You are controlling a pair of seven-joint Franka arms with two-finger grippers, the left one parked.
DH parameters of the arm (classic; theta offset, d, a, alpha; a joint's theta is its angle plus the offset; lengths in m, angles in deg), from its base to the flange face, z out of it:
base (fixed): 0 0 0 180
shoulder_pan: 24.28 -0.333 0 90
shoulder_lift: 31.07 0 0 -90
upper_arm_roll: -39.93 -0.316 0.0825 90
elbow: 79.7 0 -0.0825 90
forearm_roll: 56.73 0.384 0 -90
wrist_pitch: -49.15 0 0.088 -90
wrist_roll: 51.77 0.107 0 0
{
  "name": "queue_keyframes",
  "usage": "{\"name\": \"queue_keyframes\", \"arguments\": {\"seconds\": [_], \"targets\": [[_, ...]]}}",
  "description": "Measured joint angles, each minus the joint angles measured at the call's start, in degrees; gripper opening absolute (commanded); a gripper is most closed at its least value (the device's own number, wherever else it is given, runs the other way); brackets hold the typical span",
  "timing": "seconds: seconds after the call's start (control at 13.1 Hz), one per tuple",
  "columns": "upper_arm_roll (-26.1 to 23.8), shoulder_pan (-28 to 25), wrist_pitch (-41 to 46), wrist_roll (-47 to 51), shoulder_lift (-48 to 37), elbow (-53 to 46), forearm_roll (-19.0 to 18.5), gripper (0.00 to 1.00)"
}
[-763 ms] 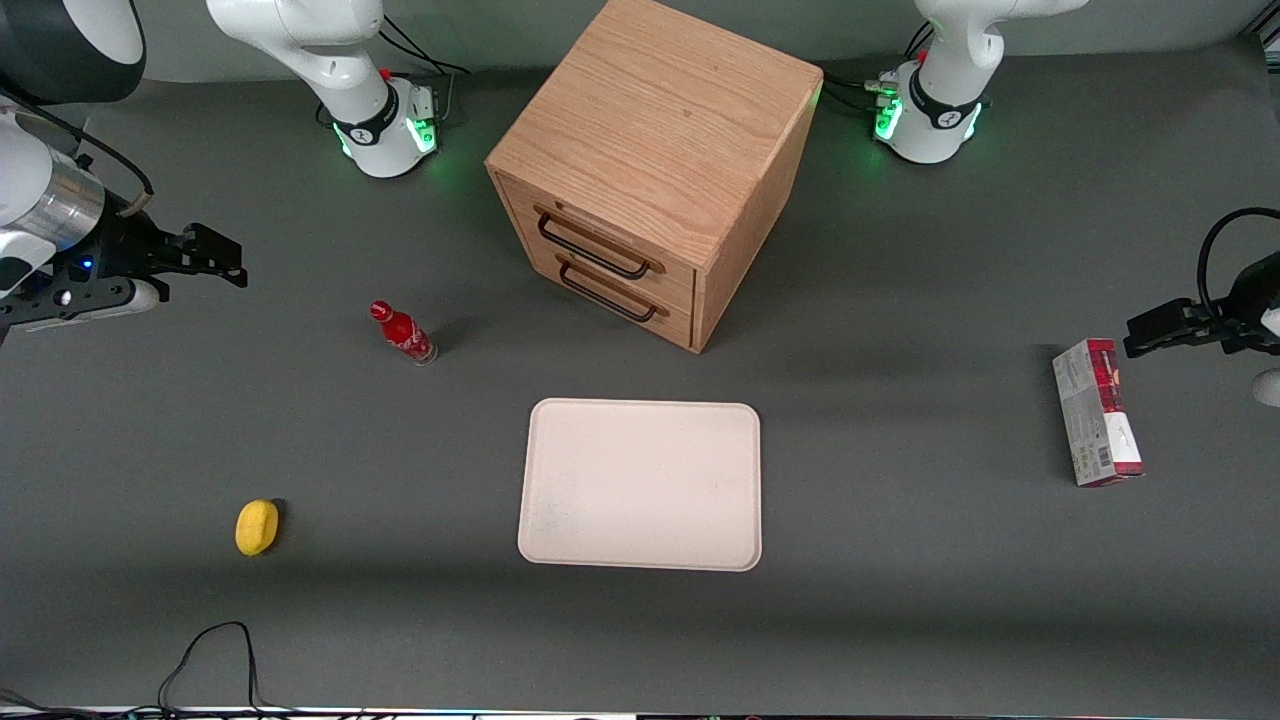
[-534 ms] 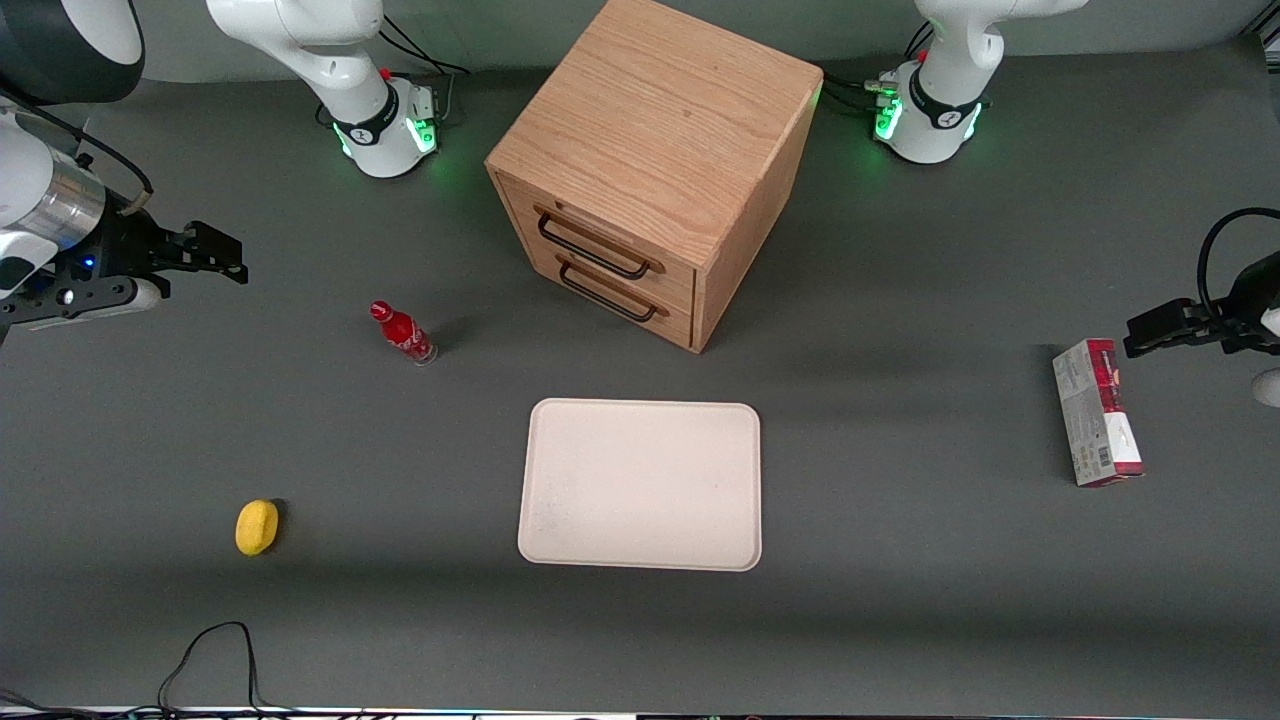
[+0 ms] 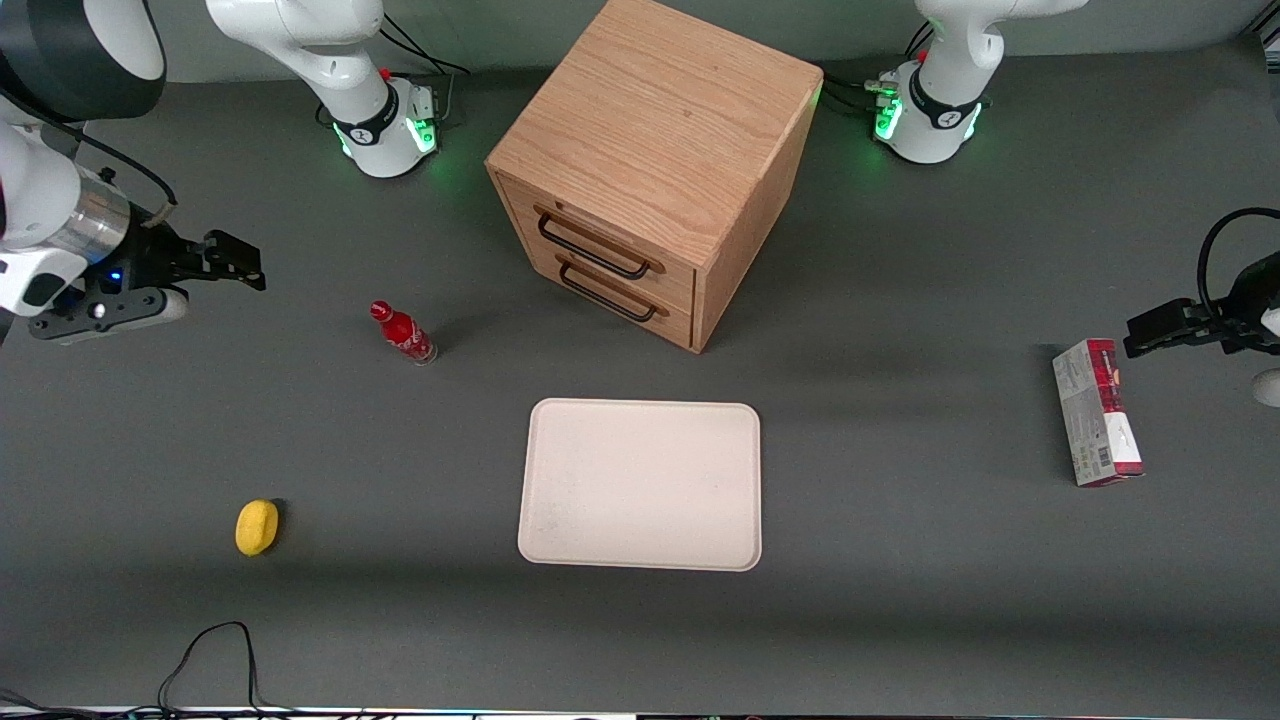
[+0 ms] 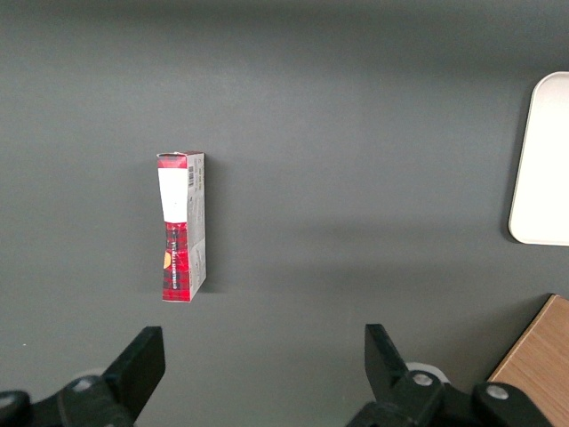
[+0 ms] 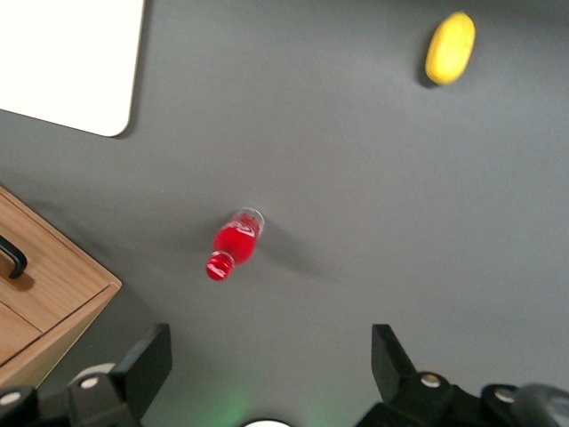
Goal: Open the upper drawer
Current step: 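Lift the right gripper from its rest pose toward the cabinet, then move the open right gripper to the upper drawer's black handle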
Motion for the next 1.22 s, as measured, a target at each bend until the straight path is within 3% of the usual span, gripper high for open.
{"name": "queue_keyframes", "arguments": {"seconds": [0.38,1.22], "targets": [[-0.25,-3.39,-0.44,0.00,5.77,-5.62,4.70,1.00],[-0.87,-23.00,-1.45,-3.65,19.32,-13.89,4.73,1.00]]}}
